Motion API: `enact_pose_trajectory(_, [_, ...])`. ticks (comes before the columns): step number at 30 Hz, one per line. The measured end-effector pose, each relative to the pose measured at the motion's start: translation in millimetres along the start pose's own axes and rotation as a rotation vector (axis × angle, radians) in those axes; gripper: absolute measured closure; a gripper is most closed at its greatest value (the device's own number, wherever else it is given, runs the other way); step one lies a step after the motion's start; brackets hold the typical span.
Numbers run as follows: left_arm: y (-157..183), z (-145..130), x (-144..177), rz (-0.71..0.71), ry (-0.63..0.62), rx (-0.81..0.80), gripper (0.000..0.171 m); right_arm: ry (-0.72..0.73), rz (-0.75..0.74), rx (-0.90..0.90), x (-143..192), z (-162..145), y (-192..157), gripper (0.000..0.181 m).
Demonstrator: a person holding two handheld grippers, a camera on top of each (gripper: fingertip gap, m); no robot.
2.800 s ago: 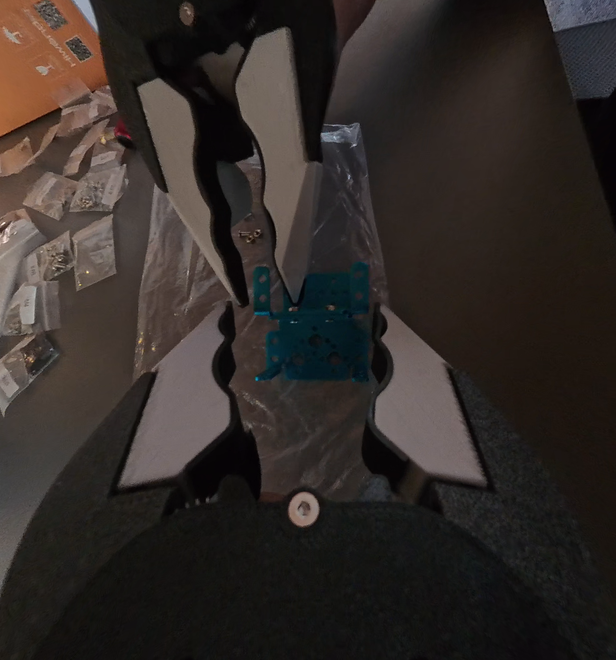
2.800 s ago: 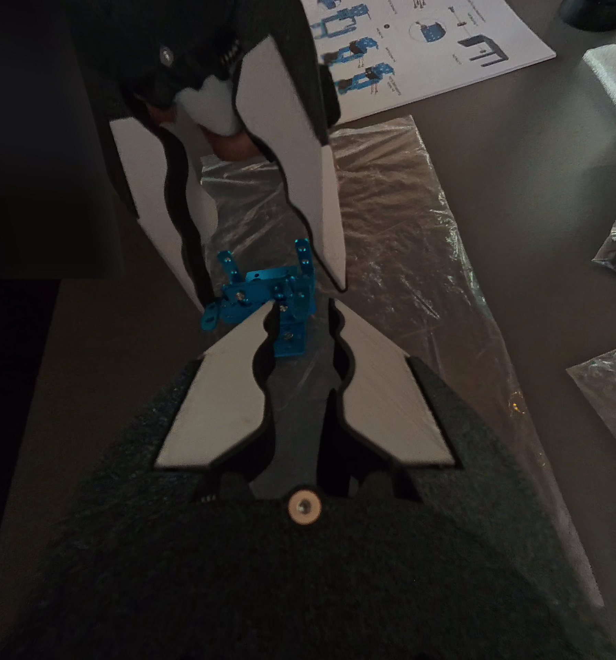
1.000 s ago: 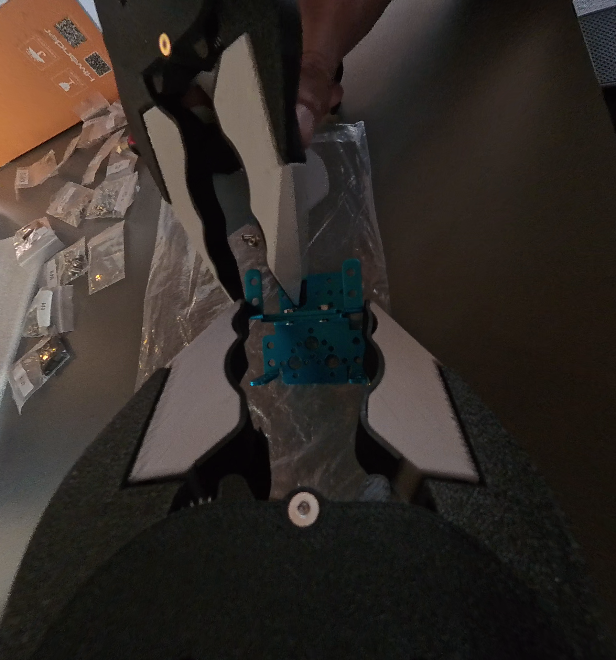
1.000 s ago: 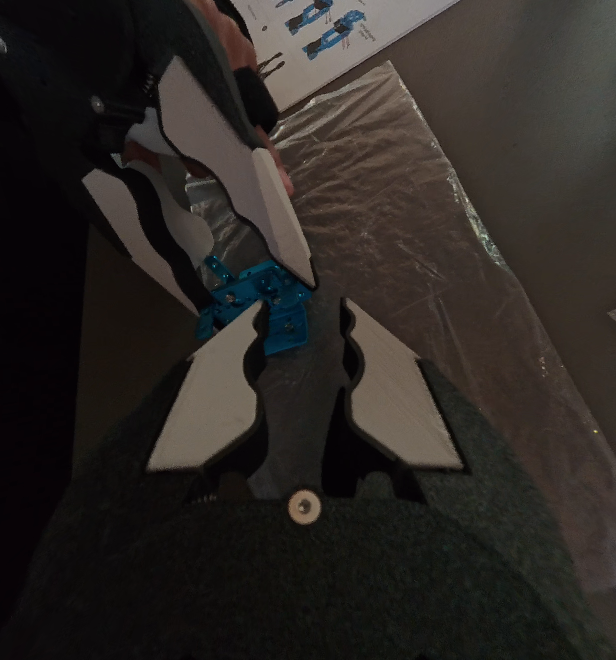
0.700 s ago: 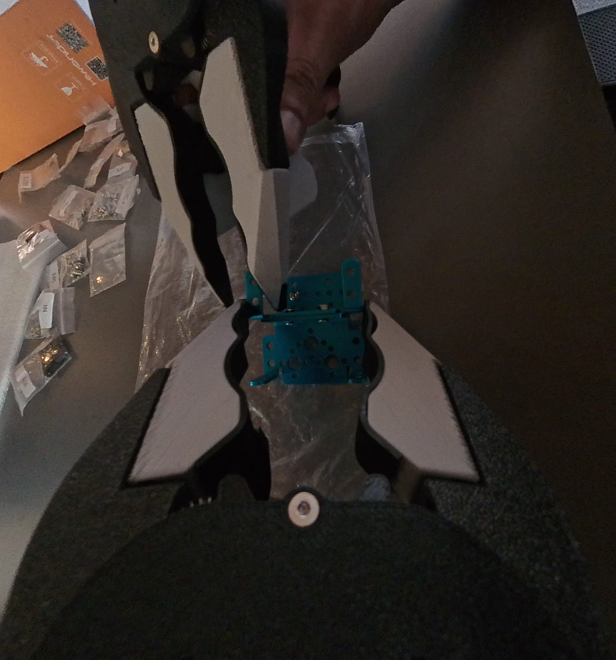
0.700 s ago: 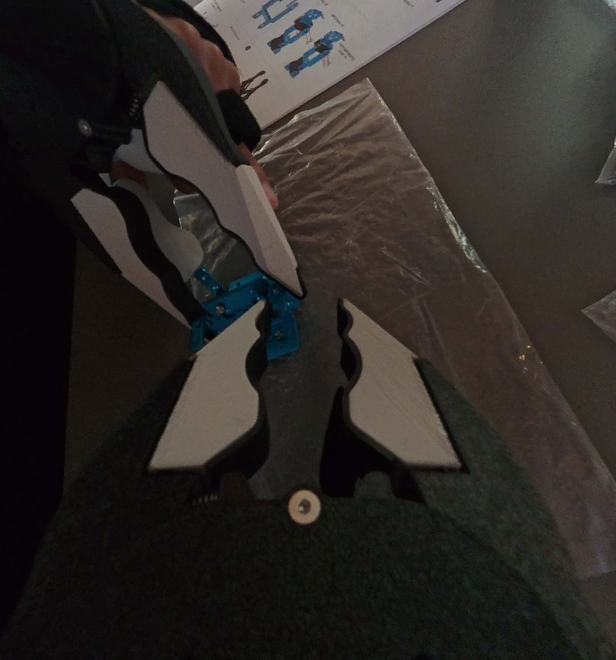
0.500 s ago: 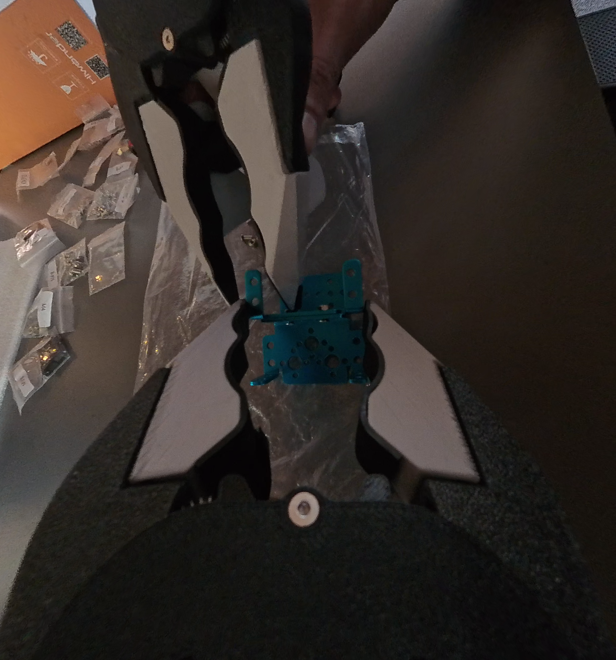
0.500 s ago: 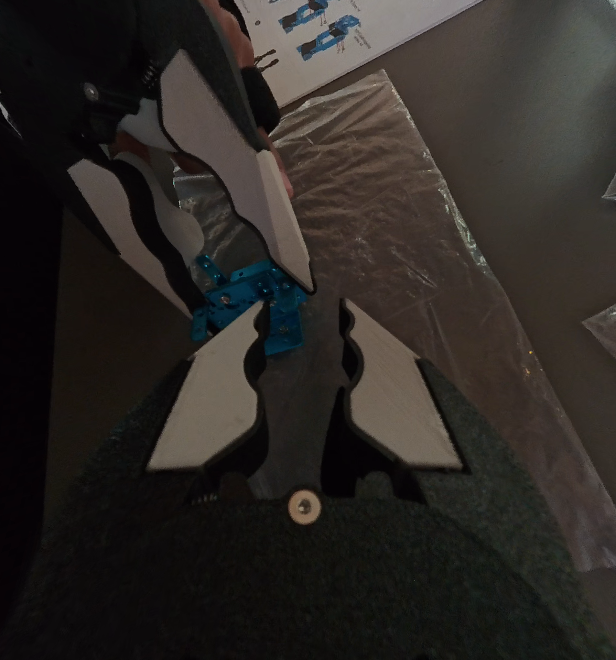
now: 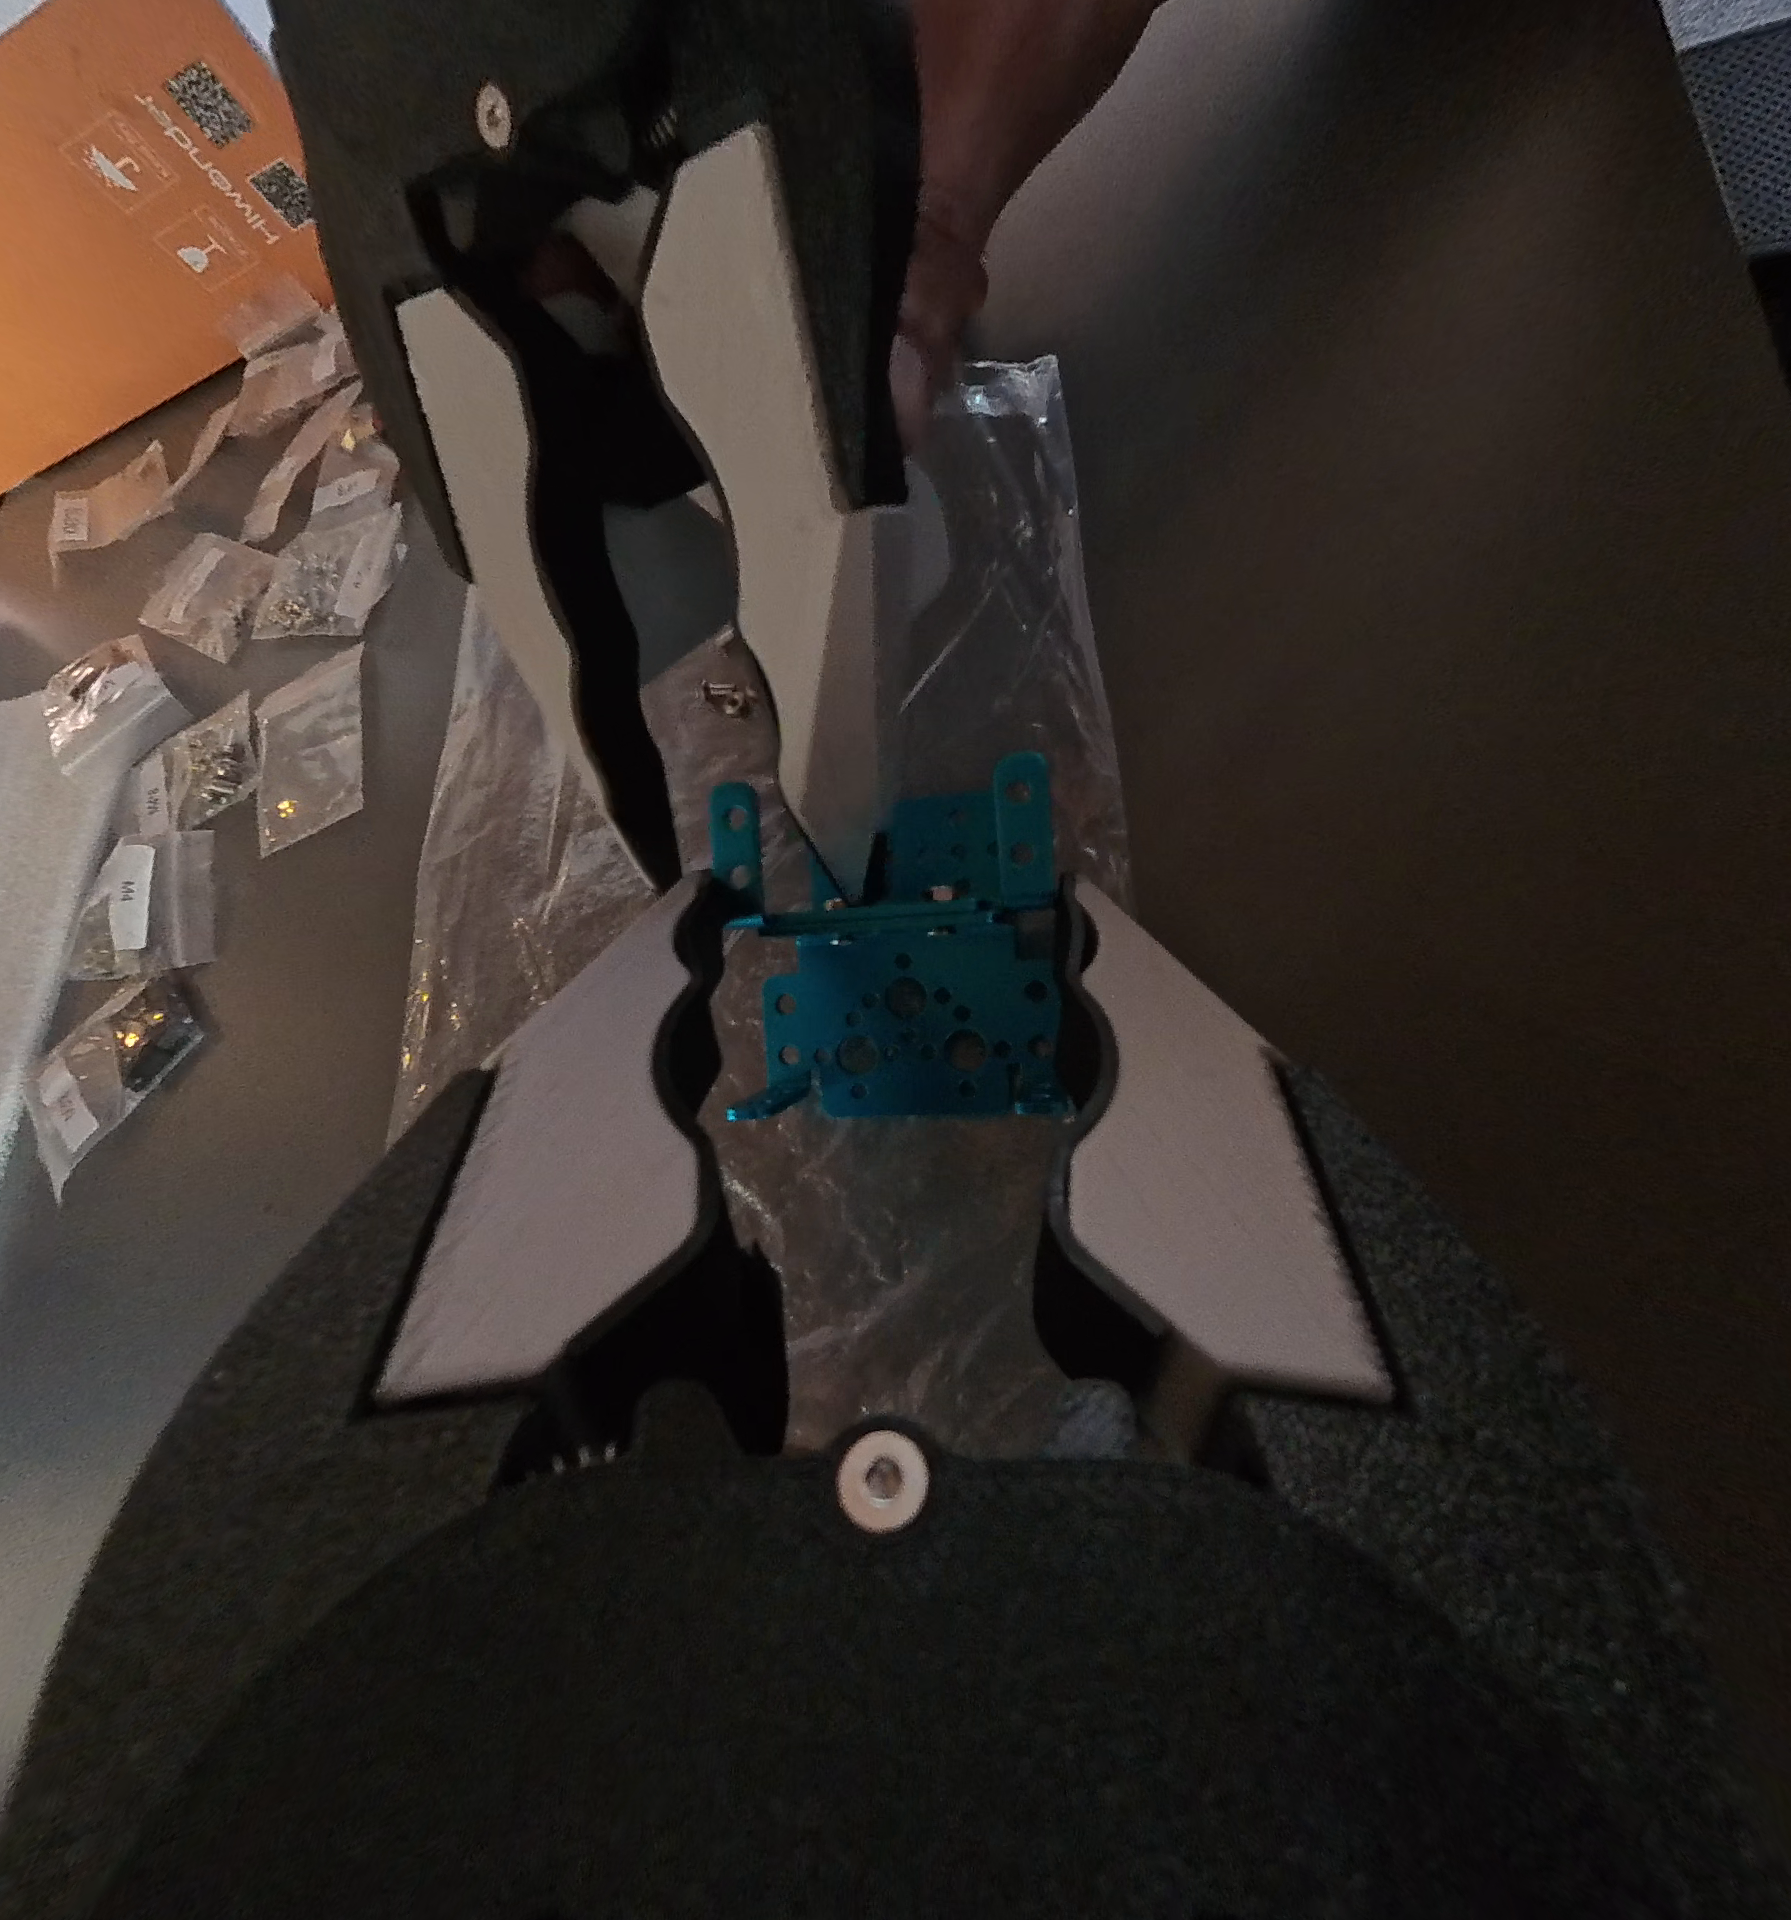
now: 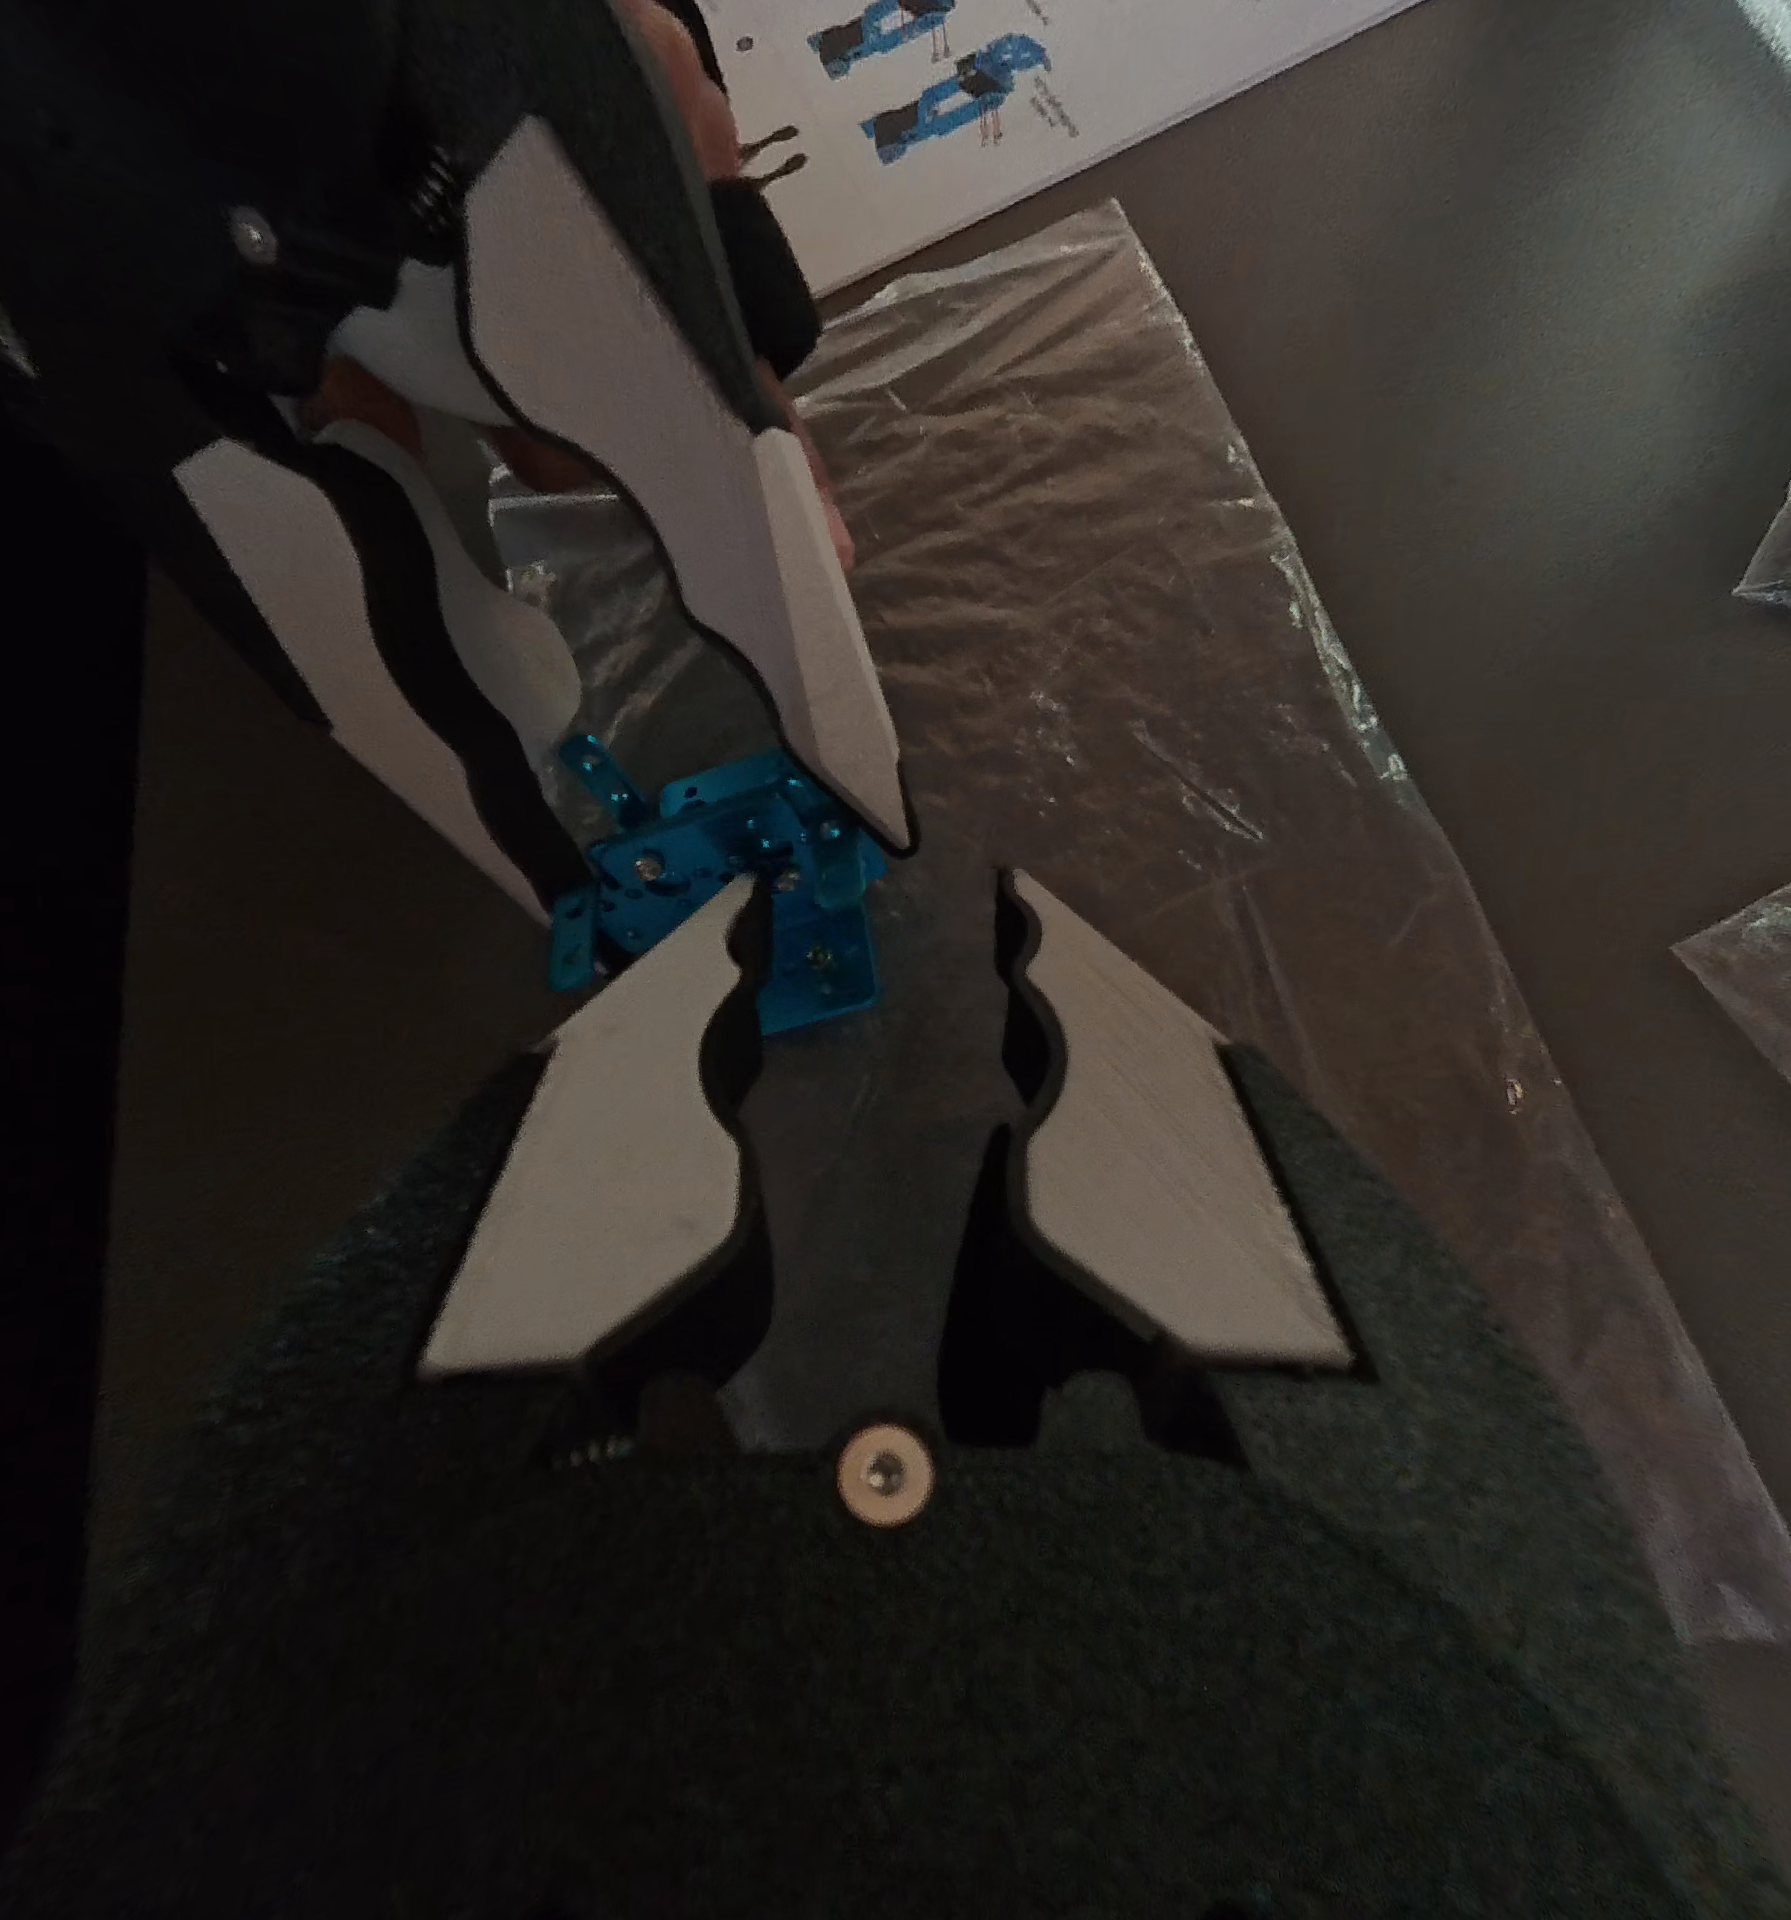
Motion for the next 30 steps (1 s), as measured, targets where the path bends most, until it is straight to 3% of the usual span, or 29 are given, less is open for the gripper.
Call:
enact_pose_trajectory(3, [0.2,0.2,-0.2,0.001,0.003,-0.001,0.107,0.042,-0.01,-0.031,4.0,4.9,5.4,0.145])
enact_pose_trajectory(10, [0.1,-0.1,0.1,-0.002,0.001,-0.001,0.107,-0.005,-0.018,0.035,-0.5,-0.9,0.3,0.136])
enact_pose_trajectory(20, [-2.4,-1.6,0.2,0.01,-0.003,-0.002,0.107,0.008,0.003,-0.05,-1.5,0.7,3.8,0.135])
enact_pose_trajectory(24, [-2.1,-1.5,0.2,-0.003,0.002,0.004,0.107,0.049,-0.002,-0.055,3.5,5.8,6.0,0.144])
enact_pose_trajectory(30, [-1.8,-1.5,0.0,-0.002,0.001,-0.001,0.107,-0.009,-0.011,0.006,0.8,-1.2,2.4,0.137])
Point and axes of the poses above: each gripper's, where its closed fingertips meet, x back along the fingers, z out of its top, y = z × x across the jaws, the point moved 2 cm from there along x, back along the fingers, and after that the axes turned 5 degrees about -z, right-handed, at the moved point
